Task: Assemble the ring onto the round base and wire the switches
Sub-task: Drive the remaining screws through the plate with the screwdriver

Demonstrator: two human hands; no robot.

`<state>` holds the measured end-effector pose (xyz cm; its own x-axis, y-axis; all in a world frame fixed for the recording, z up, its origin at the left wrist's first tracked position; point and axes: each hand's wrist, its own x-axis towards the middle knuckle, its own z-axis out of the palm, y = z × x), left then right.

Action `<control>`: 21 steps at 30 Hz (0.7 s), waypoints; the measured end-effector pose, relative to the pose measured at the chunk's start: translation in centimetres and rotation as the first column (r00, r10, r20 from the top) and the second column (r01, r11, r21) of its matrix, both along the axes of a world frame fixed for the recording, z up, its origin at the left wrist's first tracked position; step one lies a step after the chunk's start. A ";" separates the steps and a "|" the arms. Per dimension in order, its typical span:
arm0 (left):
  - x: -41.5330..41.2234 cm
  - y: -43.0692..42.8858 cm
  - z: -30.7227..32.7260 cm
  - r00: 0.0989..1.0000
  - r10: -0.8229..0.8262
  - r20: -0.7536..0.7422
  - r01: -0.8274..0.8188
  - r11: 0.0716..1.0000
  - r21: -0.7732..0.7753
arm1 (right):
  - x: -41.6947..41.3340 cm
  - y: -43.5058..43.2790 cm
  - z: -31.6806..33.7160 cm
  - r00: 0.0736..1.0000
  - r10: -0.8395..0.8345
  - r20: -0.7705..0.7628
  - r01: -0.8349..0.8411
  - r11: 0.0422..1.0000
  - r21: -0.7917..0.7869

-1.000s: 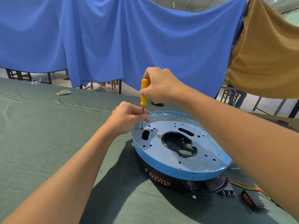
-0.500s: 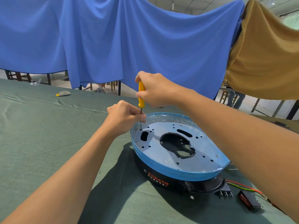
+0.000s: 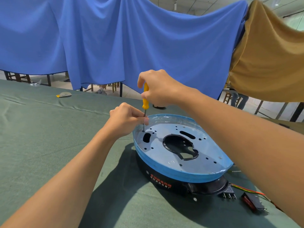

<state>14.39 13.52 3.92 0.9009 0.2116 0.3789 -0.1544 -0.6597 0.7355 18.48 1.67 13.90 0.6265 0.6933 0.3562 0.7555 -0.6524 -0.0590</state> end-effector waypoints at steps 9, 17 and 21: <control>0.0 -0.3 -0.3 0.999 0.031 0.025 -0.029 0.998 -0.056 | -0.1 -0.2 0.0 0.993 -0.112 -0.041 0.115 0.992 0.061; -0.1 -0.6 -0.1 0.999 0.044 0.007 -0.044 0.999 -0.028 | 0.3 -0.4 0.1 0.993 -0.117 -0.020 0.118 0.983 0.143; 0.0 -0.7 -0.2 0.997 0.070 0.016 -0.069 0.996 -0.061 | 0.3 -0.7 0.5 0.999 -0.036 0.001 0.036 0.996 0.084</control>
<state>14.43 12.84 3.76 0.8761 0.2969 0.3799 -0.1235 -0.6235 0.7720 18.75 0.99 14.39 0.6493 0.6380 0.4139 0.7321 -0.6718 -0.1129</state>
